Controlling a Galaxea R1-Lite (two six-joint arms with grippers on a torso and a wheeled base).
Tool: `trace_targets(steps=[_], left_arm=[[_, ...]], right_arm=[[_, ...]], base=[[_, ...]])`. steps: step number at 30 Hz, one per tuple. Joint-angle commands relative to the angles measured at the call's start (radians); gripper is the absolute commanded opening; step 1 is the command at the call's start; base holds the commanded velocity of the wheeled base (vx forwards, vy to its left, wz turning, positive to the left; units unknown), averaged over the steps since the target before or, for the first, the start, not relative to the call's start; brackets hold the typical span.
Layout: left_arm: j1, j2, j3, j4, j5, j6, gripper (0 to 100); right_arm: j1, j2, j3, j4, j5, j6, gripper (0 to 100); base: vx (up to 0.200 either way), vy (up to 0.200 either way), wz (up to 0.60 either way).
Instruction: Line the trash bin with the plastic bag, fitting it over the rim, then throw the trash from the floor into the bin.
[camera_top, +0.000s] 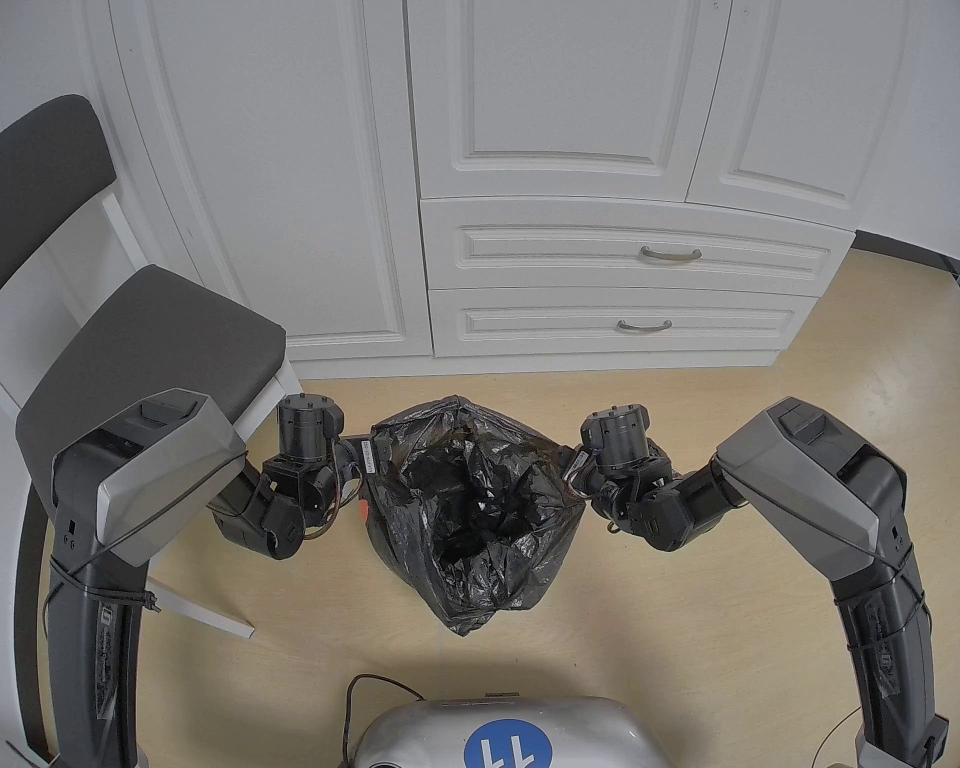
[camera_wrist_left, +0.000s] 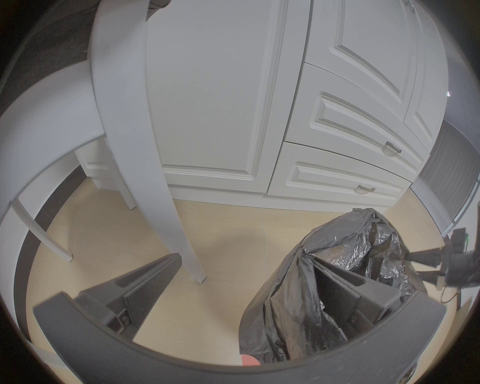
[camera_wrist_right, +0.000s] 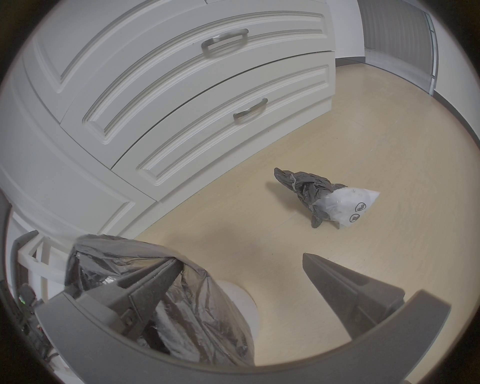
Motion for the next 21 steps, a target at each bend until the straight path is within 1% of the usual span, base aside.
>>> trace_targets(steps=[1, 2, 4, 6, 8, 9, 11, 12, 13, 14, 15, 16, 17, 20, 21], left_arm=[[-0.002, 0.006, 0.006, -0.010, 0.000, -0.003, 100], [-0.002, 0.006, 0.006, -0.010, 0.000, -0.003, 100], [-0.002, -0.029, 0.050, -0.013, -0.006, 0.001, 100], [-0.002, -0.057, 0.078, -0.005, -0.014, 0.006, 100], [-0.002, -0.081, 0.101, -0.002, -0.026, 0.007, 100], [-0.002, -0.091, 0.110, 0.000, -0.030, 0.009, 100], [-0.003, -0.114, 0.136, 0.000, -0.032, 0.026, 100], [-0.003, -0.114, 0.136, 0.000, -0.032, 0.026, 100], [-0.006, -0.137, 0.178, -0.010, -0.029, 0.086, 100], [-0.013, -0.147, 0.199, -0.014, -0.021, 0.124, 100], [-0.022, -0.158, 0.217, -0.017, -0.015, 0.155, 100], [-0.022, -0.158, 0.217, -0.017, -0.015, 0.155, 100], [-0.053, -0.196, 0.268, -0.043, 0.016, 0.211, 100], [-0.095, -0.226, 0.311, -0.086, 0.065, 0.259, 100], [-0.095, -0.226, 0.311, -0.086, 0.065, 0.259, 100]], right_arm=[[0.012, -0.096, 0.063, -0.002, 0.016, 0.005, 100], [0.012, -0.096, 0.063, -0.002, 0.016, 0.005, 100], [0.043, -0.124, 0.114, -0.001, 0.059, 0.005, 100], [0.053, -0.141, 0.154, -0.002, 0.136, 0.010, 100], [0.055, -0.152, 0.192, -0.008, 0.234, 0.044, 100], [0.055, -0.150, 0.203, -0.017, 0.264, 0.064, 100], [0.055, -0.138, 0.210, -0.044, 0.297, 0.087, 100], [0.055, -0.138, 0.210, -0.044, 0.297, 0.087, 100], [0.050, -0.129, 0.224, -0.070, 0.310, 0.088, 100], [0.050, -0.127, 0.230, -0.080, 0.314, 0.088, 100], [0.052, -0.126, 0.236, -0.091, 0.314, 0.087, 100], [0.052, -0.126, 0.236, -0.091, 0.314, 0.087, 100], [0.058, -0.124, 0.256, -0.122, 0.315, 0.082, 100], [0.064, -0.124, 0.282, -0.168, 0.318, 0.077, 100], [0.064, -0.124, 0.282, -0.168, 0.318, 0.077, 100]], base=[[0.000, 0.000, 0.00], [0.000, 0.000, 0.00], [0.000, 0.000, 0.00], [0.000, 0.000, 0.00], [0.000, 0.000, 0.00], [0.000, 0.000, 0.00], [0.000, 0.000, 0.00], [0.000, 0.000, 0.00], [0.000, 0.000, 0.00], [0.000, 0.000, 0.00], [0.000, 0.000, 0.00], [0.000, 0.000, 0.00], [0.000, 0.000, 0.00], [0.000, 0.000, 0.00], [0.000, 0.000, 0.00]])
